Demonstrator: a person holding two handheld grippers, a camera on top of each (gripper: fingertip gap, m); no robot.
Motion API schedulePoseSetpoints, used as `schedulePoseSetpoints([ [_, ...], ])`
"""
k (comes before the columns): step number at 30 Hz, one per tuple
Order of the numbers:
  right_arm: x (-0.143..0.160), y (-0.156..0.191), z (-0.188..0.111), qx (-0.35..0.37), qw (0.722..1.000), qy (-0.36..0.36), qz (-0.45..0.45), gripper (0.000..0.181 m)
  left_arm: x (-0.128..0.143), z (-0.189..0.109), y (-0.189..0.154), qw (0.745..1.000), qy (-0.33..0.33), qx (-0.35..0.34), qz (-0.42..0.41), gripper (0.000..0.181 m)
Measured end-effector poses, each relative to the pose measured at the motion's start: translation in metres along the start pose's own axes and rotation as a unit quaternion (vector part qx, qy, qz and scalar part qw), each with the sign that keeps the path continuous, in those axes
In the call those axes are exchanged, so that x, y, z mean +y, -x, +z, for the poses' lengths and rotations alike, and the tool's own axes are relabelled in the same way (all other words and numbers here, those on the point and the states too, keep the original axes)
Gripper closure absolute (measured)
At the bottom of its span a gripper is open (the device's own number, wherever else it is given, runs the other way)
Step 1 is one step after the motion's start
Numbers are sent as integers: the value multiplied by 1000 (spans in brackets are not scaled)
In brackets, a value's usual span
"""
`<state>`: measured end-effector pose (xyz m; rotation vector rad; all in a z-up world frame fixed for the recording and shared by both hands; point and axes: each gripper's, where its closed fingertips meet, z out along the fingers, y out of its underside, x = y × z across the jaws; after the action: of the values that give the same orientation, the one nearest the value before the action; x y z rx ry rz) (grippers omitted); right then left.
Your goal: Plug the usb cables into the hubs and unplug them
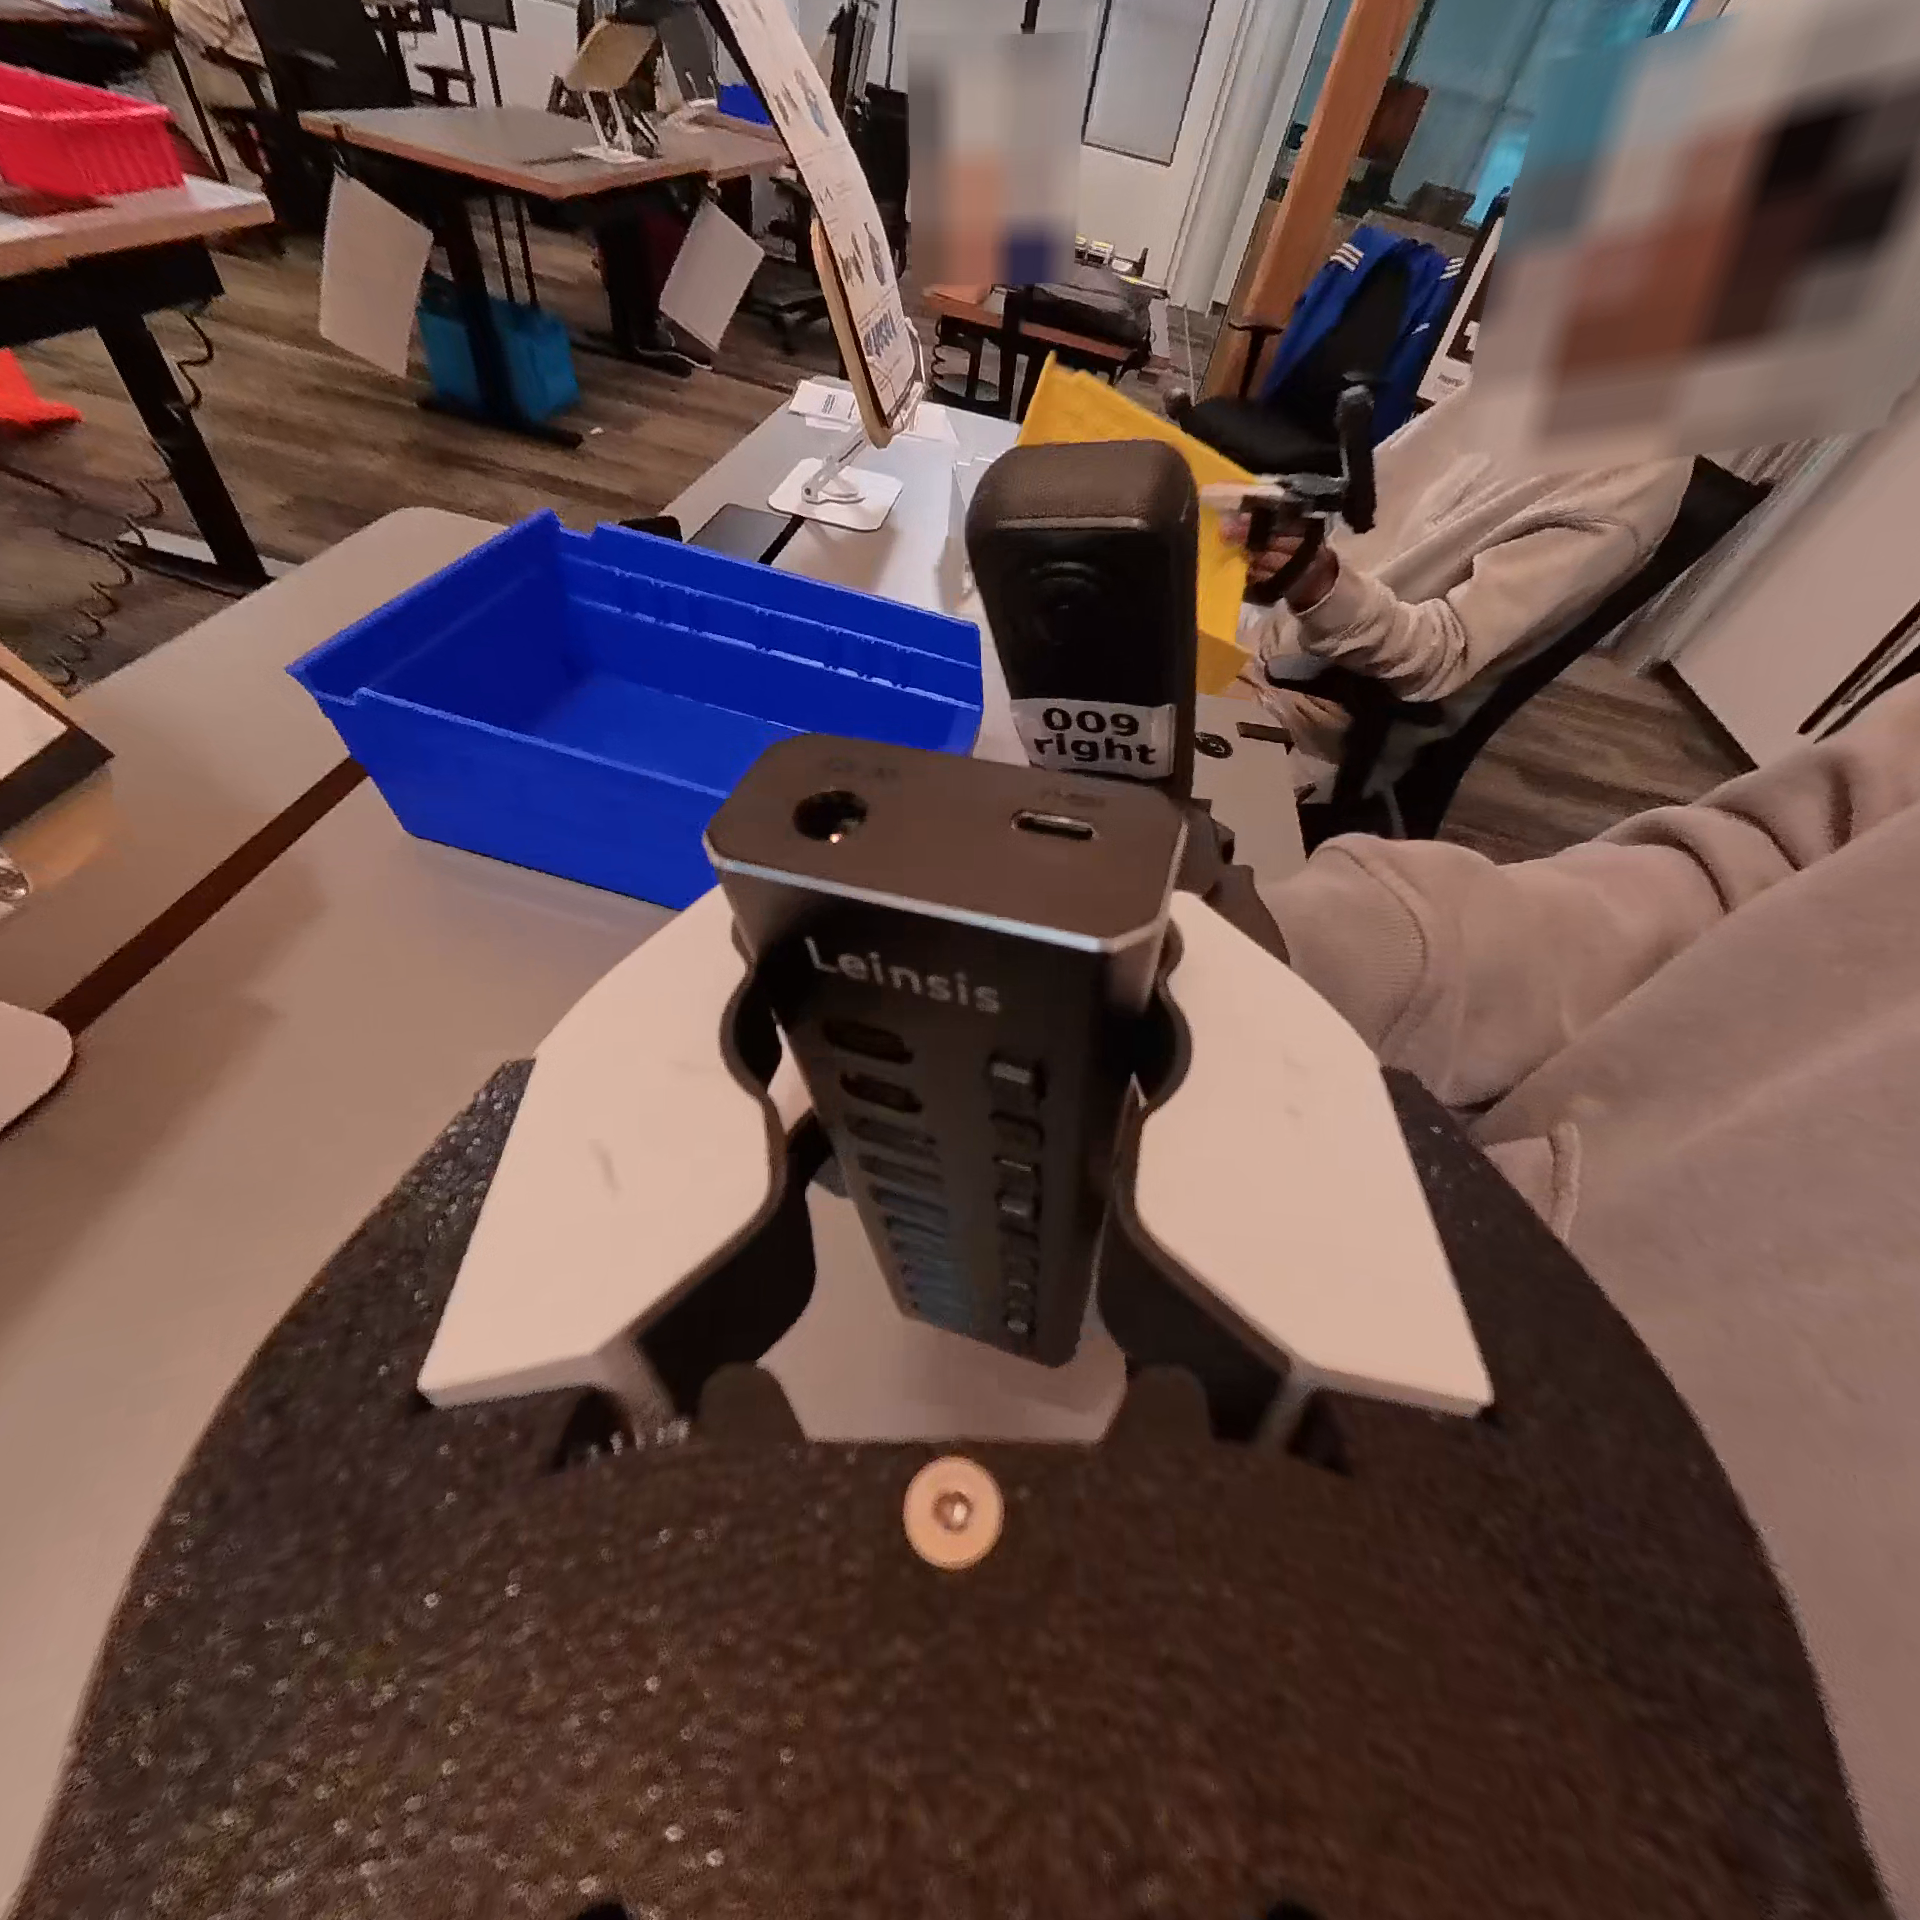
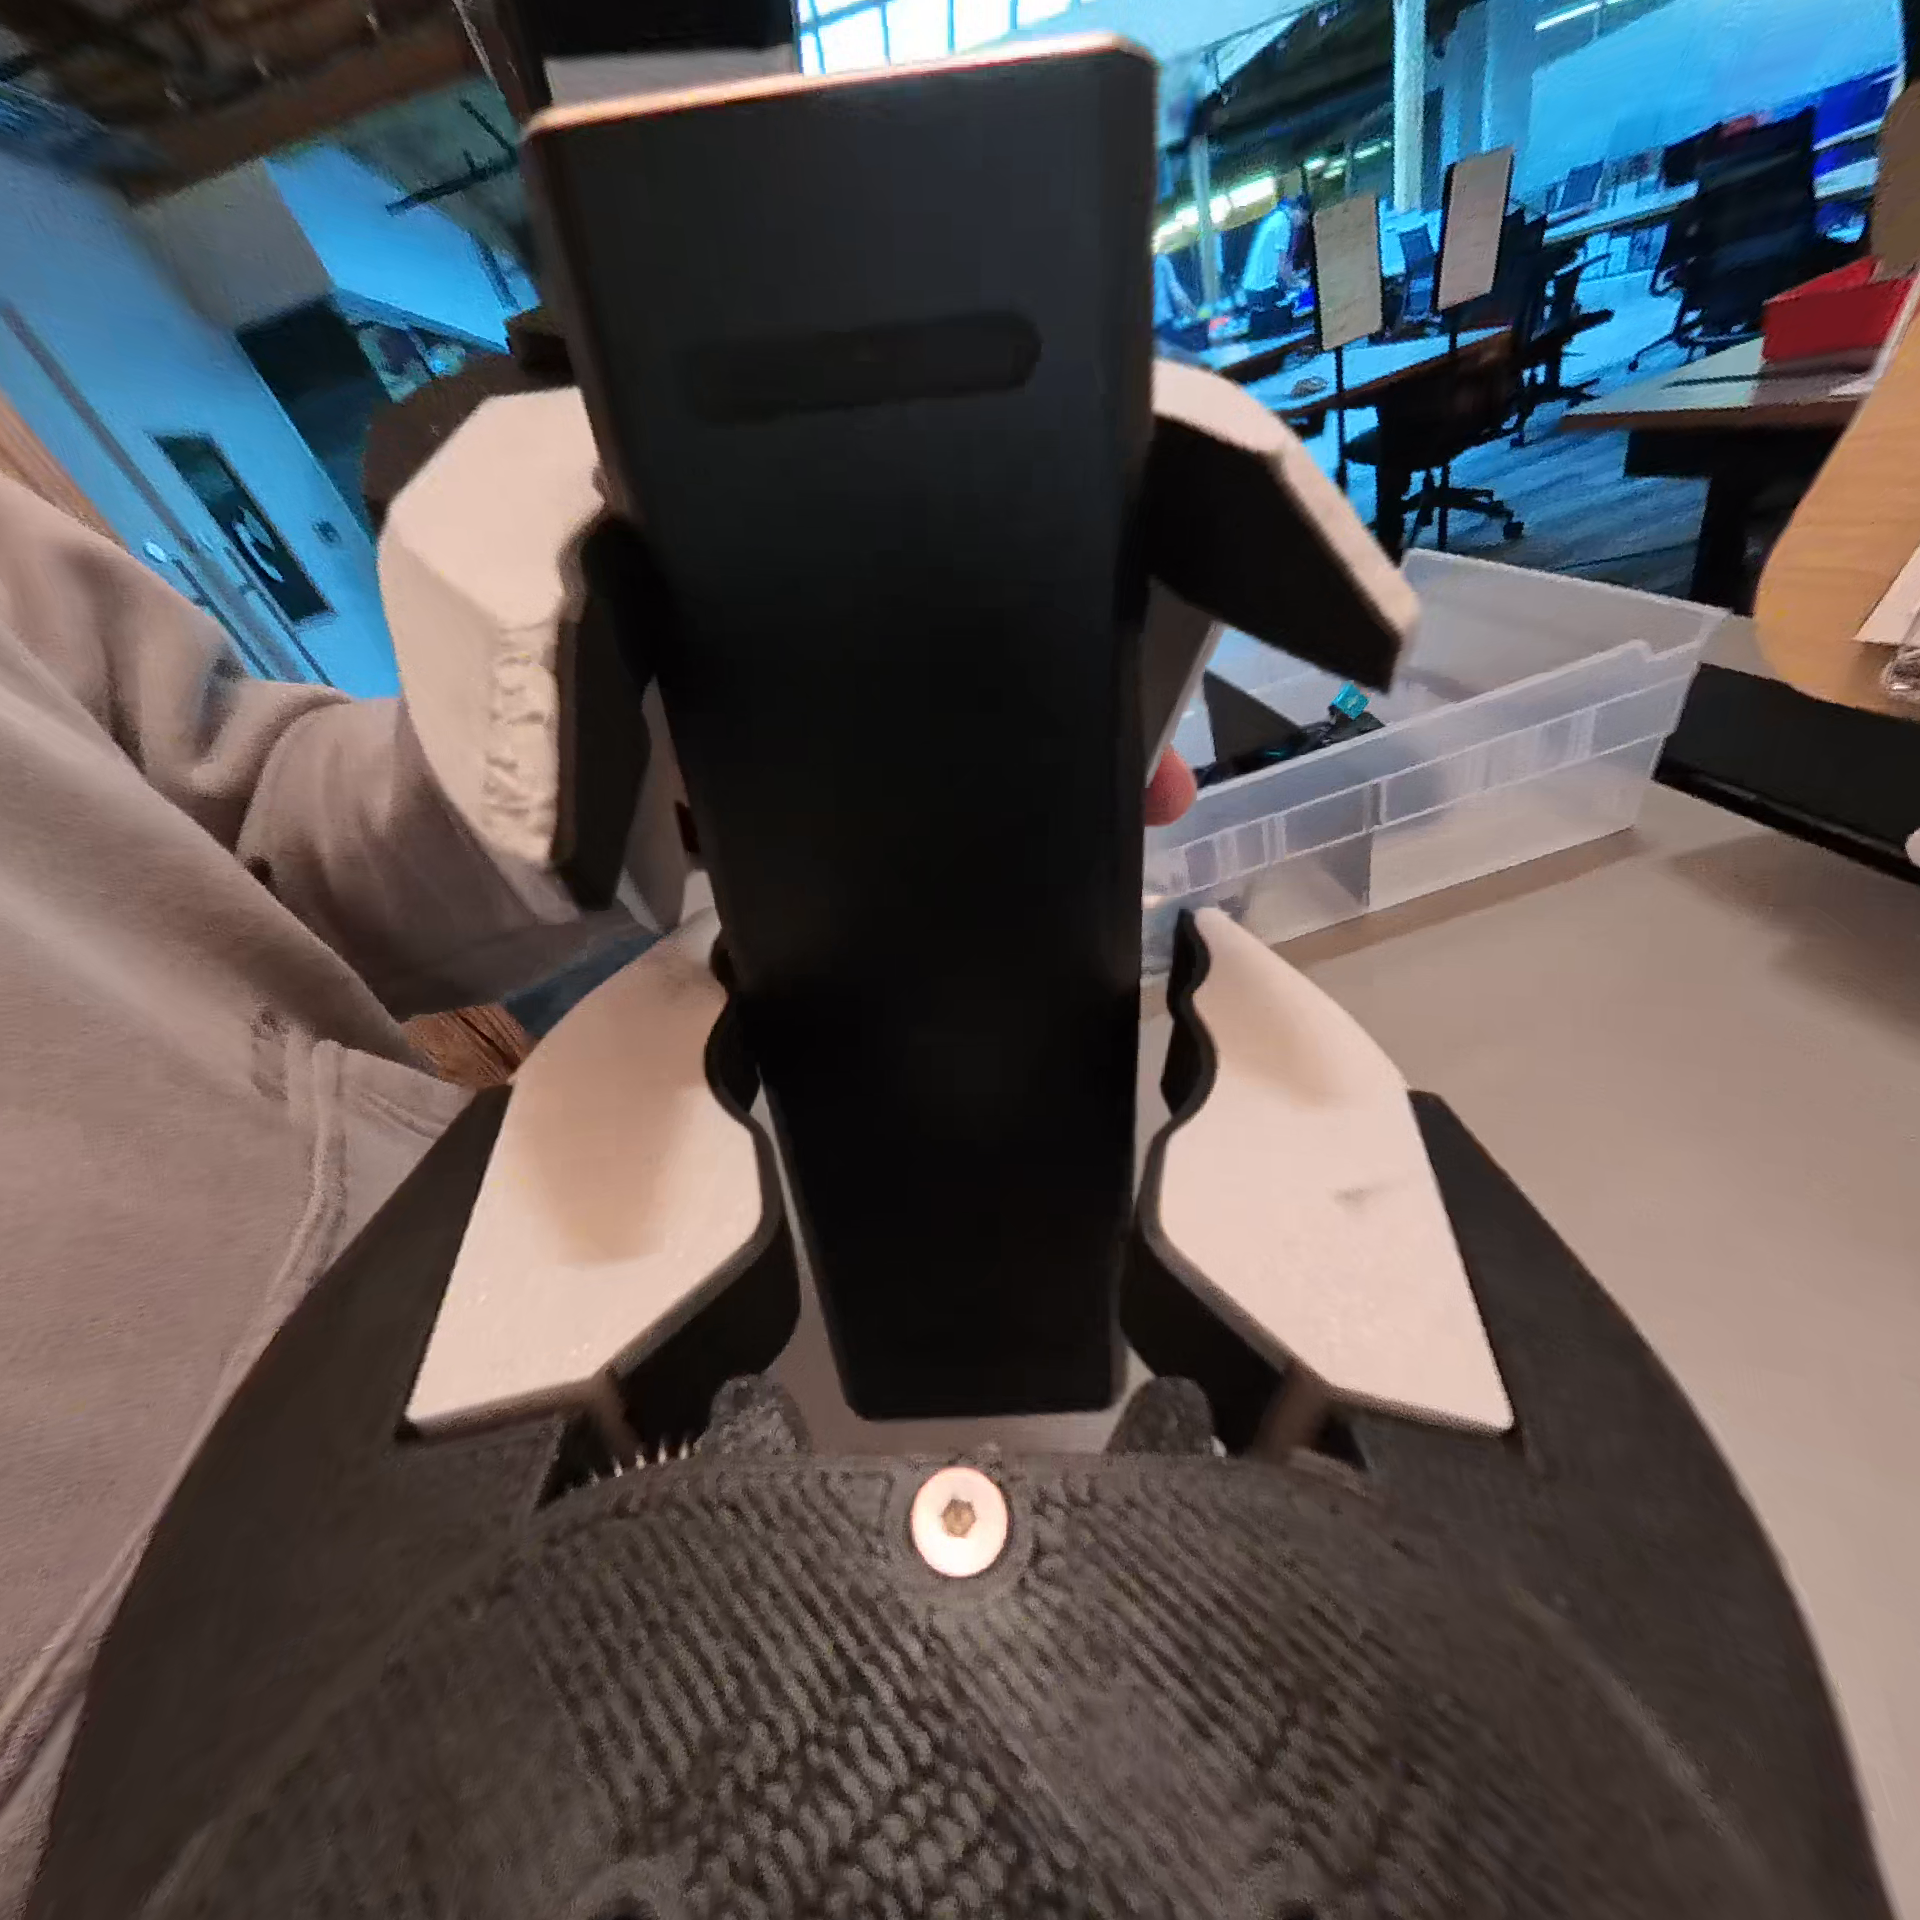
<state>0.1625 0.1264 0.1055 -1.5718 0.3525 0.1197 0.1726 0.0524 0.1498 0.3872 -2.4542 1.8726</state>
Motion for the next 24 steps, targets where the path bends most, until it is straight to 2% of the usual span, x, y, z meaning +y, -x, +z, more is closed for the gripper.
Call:
schedulePoseSetpoints([
  [5, 5, -5, 7, 24, 998, 42, -32, 98, 1, 2, 1, 1000, -10, 10, -23, 114],
  [6, 4, -3, 9, 19, 999, 41, -30, 99, -1, 3, 1, 999, -22, 13, -31, 114],
  [7, 4, 1, 12, 7, 999, 42, -35, 109, -1, 3, 1, 999, -24, 13, -29, 114],
  [11, 11, 0, 12, 5, 997, 61, -49, 109, 7, 0, -4, 1000, 14, 27, -8, 115],
  [15, 12, 1, 4, -1, 994, 75, -75, 108, -8, -16, -12, 998, 4, 66, -18, 109],
  [19, 12, 2, -2, -13, 992, 81, -97, 109, -5, -21, -4, 998, 49, 34, 25, 93],
  [22, 16, 2, -2, -11, 990, 96, -103, 109, -4, -14, -15, 995, 77, 42, 53, 92],
  [24, 18, 4, 0, -22, 990, 99, -97, 109, 0, -7, -13, 992, 103, 22, 68, 95],
])
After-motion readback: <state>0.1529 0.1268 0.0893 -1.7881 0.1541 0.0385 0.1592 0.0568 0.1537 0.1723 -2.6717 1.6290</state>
